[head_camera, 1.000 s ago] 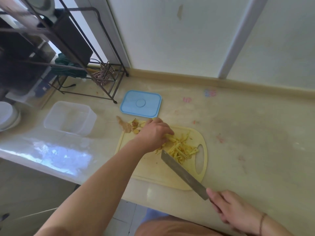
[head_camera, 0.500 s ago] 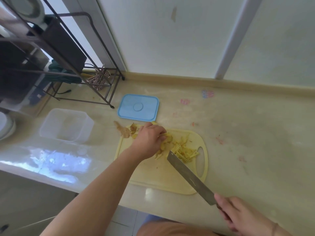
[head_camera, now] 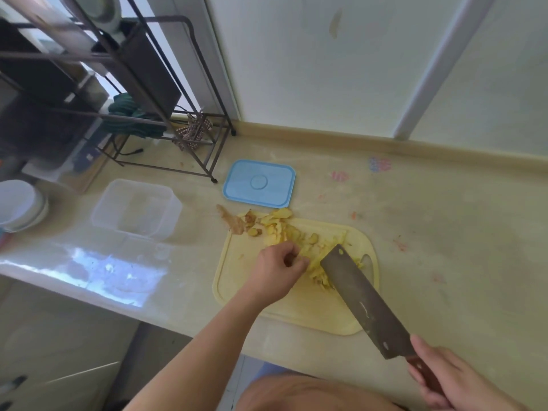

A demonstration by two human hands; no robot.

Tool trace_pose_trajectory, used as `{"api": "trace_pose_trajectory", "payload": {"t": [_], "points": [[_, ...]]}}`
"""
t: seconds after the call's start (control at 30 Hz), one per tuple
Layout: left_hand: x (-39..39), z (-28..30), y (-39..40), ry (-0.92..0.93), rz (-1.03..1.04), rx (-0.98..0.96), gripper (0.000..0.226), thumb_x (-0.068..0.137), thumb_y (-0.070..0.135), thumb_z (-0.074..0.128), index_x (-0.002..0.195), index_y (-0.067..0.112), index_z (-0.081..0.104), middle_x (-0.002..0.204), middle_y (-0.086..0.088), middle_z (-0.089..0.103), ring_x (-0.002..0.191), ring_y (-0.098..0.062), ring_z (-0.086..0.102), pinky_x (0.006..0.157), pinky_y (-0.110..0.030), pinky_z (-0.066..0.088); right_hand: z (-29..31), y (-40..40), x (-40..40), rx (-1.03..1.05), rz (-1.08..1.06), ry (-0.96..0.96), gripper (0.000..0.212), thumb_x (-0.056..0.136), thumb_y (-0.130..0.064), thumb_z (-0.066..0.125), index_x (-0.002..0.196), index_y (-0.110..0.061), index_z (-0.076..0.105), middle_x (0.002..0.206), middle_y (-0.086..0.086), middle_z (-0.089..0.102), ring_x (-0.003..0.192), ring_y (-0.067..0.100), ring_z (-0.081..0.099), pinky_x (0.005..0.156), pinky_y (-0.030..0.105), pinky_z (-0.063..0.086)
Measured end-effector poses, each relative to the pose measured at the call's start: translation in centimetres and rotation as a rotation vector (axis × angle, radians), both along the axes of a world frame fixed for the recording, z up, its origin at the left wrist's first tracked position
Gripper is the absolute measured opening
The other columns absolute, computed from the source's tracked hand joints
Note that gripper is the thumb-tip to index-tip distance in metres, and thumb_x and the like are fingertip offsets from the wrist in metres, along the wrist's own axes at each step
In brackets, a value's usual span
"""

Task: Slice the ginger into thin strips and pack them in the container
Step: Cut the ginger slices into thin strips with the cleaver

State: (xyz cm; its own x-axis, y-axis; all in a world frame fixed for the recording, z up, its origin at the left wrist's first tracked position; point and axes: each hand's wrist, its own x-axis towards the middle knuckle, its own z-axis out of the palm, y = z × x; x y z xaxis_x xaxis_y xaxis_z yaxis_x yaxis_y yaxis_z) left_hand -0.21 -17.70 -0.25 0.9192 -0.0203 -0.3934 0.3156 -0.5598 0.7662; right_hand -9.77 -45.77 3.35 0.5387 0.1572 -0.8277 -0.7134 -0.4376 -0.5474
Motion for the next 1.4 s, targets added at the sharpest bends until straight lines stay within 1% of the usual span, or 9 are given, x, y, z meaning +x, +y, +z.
{"api": "trace_pose_trajectory", "payload": {"t": [0.07,0.23,0.37,0.57,0.77,0.87,1.13,1.27,1.4], "points": [[-0.2,-0.3,-0.4,0.055,0.080,-0.097,0.033,0.086,0.025,0.075,0.073,0.004,0.053,0.072,-0.019,0.062,0.060,-0.011,0.054,0.059,-0.027,0.042,0.0,0.0,-0.2,0.038,-0.097,0.051,0.081,0.067,-0.088,0.044,0.063,-0.007,0.046,0.048,0.011,0.030,0.039,0.012,0.022,0.038,0.019,0.018],[0.4,0.0,-1.9,0.115,0.153,-0.086,0.020,0.092,0.030,0.071,0.081,0.013,0.073,0.063,0.006,0.069,0.052,0.000,0.058,0.050,-0.018,0.040,0.0,0.1,-0.5,0.080,-0.159,0.068,0.062,0.076,-0.065,0.039,0.070,-0.004,0.042,0.050,0.010,0.028,0.039,0.009,0.020,0.040,0.017,0.015],[1.2,0.2,-2.9,0.127,0.097,-0.041,0.033,0.102,0.026,0.052,0.082,0.011,0.073,0.064,0.008,0.069,0.051,0.002,0.057,0.050,-0.019,0.042,0.1,-0.3,-0.8,0.067,-0.192,0.072,0.062,0.076,-0.065,0.038,0.068,-0.004,0.042,0.049,0.010,0.028,0.038,0.009,0.021,0.039,0.016,0.015],[2.3,0.2,-3.8,0.077,0.129,0.004,0.008,0.088,0.022,0.073,0.083,0.015,0.075,0.072,-0.004,0.073,0.052,-0.001,0.061,0.046,-0.016,0.046,-0.3,-1.2,-1.2,0.092,-0.210,0.052,0.077,0.077,-0.083,0.036,0.069,-0.006,0.041,0.049,0.009,0.029,0.037,0.010,0.025,0.040,0.018,0.018],[2.7,0.1,-4.3,0.069,0.030,0.103,0.018,0.100,0.018,0.056,0.101,0.011,0.073,0.075,-0.001,0.068,0.062,-0.010,0.061,0.050,-0.014,0.043,-0.1,-1.6,-0.9,0.127,-0.187,0.000,0.084,0.047,-0.092,0.048,0.066,-0.010,0.043,0.051,0.010,0.030,0.038,0.011,0.025,0.039,0.017,0.020],[2.7,0.5,-4.3,0.082,-0.073,0.149,0.032,0.101,0.016,0.050,0.129,0.017,0.065,0.097,-0.003,0.068,0.089,-0.018,0.066,0.070,-0.022,0.049,-0.2,-1.9,-0.6,0.130,-0.183,-0.014,0.093,0.036,-0.098,0.051,0.067,-0.010,0.043,0.052,0.010,0.030,0.039,0.011,0.025,0.039,0.017,0.020],[3.4,3.0,-3.0,0.207,-0.438,0.137,0.063,0.093,0.035,0.066,0.150,0.023,0.042,0.147,0.009,0.050,0.126,-0.008,0.054,0.104,-0.031,0.047,-0.2,-2.5,0.8,0.148,-0.137,-0.036,0.083,0.050,-0.090,0.043,0.070,-0.010,0.043,0.054,0.009,0.032,0.039,0.011,0.025,0.039,0.018,0.020],[4.2,3.1,-2.6,0.133,-0.431,0.181,0.065,0.092,0.042,0.067,0.150,0.025,0.042,0.139,0.010,0.056,0.116,-0.006,0.060,0.100,-0.032,0.050,-0.2,-2.2,1.4,0.171,-0.114,-0.048,0.078,0.054,-0.087,0.041,0.070,-0.010,0.042,0.053,0.007,0.033,0.038,0.011,0.026,0.039,0.019,0.023],[4.4,2.0,-2.9,-0.022,-0.430,0.229,0.034,0.102,0.019,0.053,0.135,0.021,0.060,0.114,0.004,0.072,0.094,-0.006,0.067,0.087,-0.021,0.051,-0.2,-2.0,2.0,0.181,-0.115,-0.050,0.078,0.054,-0.087,0.040,0.069,-0.010,0.042,0.053,0.008,0.032,0.038,0.012,0.026,0.039,0.019,0.024]]}}
